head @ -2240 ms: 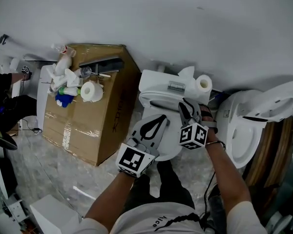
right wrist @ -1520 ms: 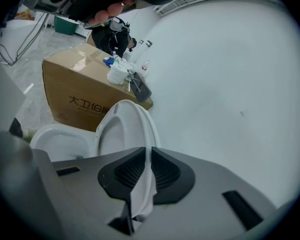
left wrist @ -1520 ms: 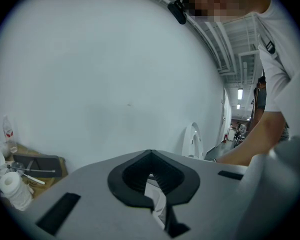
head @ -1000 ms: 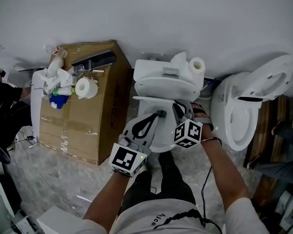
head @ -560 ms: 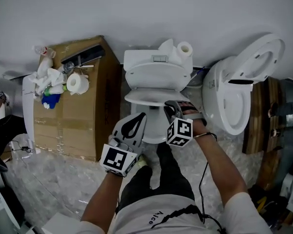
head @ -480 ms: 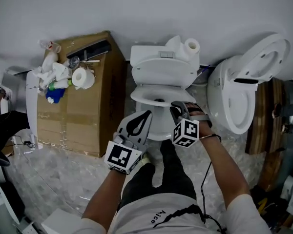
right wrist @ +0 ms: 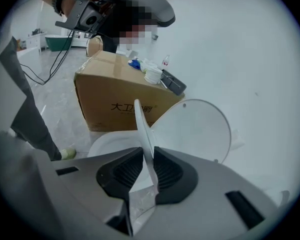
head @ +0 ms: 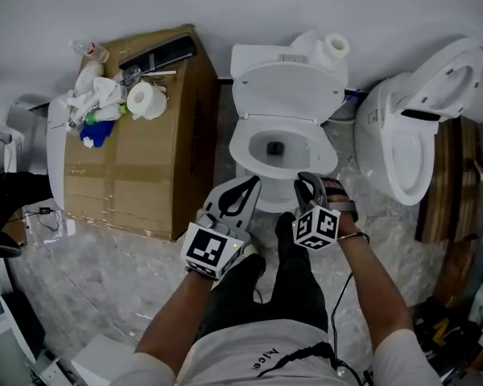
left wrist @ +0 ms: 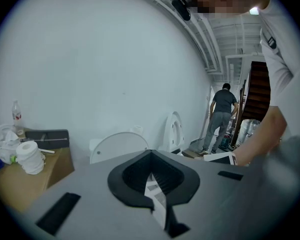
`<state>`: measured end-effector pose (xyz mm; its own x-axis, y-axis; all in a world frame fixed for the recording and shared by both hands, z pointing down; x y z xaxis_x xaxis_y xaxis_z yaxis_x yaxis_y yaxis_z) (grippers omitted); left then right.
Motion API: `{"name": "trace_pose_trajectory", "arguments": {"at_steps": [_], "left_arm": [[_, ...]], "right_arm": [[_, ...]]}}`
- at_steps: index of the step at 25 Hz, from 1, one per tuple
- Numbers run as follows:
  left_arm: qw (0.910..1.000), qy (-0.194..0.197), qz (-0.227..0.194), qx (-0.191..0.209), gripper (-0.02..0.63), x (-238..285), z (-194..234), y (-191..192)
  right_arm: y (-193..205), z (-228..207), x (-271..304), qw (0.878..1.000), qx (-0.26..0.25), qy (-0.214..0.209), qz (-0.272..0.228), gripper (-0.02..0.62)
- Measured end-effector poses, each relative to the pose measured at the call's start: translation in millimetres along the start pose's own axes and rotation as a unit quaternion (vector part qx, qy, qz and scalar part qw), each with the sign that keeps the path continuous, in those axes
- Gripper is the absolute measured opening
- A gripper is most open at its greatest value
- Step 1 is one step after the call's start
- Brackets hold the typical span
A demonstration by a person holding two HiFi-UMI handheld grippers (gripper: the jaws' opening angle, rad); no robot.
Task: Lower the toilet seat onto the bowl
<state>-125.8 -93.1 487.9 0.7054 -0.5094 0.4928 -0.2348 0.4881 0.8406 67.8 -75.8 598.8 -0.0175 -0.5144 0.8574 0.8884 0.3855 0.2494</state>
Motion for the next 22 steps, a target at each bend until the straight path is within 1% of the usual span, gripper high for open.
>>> {"name": "trace_pose_trajectory", "arguments": {"at_steps": [5,10,13,22], "left_arm": [[0.9999,0.002,0.010,-0.002,0.011,0,-4,33],[0.9998,0.004,0.020,-0.002,0.011,-2,-15,62],[0.9996,0.007,0.029,-0.004,0.011,-1,-19,81],[0.9988,0.016,0.045,-0.009,0.011,14,-30,134]], "right_arm": [[12,33,6,1.000,0.013,0.018,-0.010,0.071],[28,75,15,1.000,0.011,0.006,-0.004,0.078],[37,99,23,1.000,0.017,0.006,-0.006,0.082],[59,152,52,1.000,0.024,0.009,-0.004,0.097]]}}
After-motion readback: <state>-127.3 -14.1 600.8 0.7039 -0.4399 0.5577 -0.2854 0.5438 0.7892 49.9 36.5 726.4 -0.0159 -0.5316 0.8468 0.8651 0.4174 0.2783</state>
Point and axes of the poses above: the fingertips, and each gripper's own axes: x forward along the fingers, z to its left, y out of its underside, the point moved 10 cm from there along -x, backward along the fingers, and after that the axes turned 14 degrees about z, right-handed, at the moved point
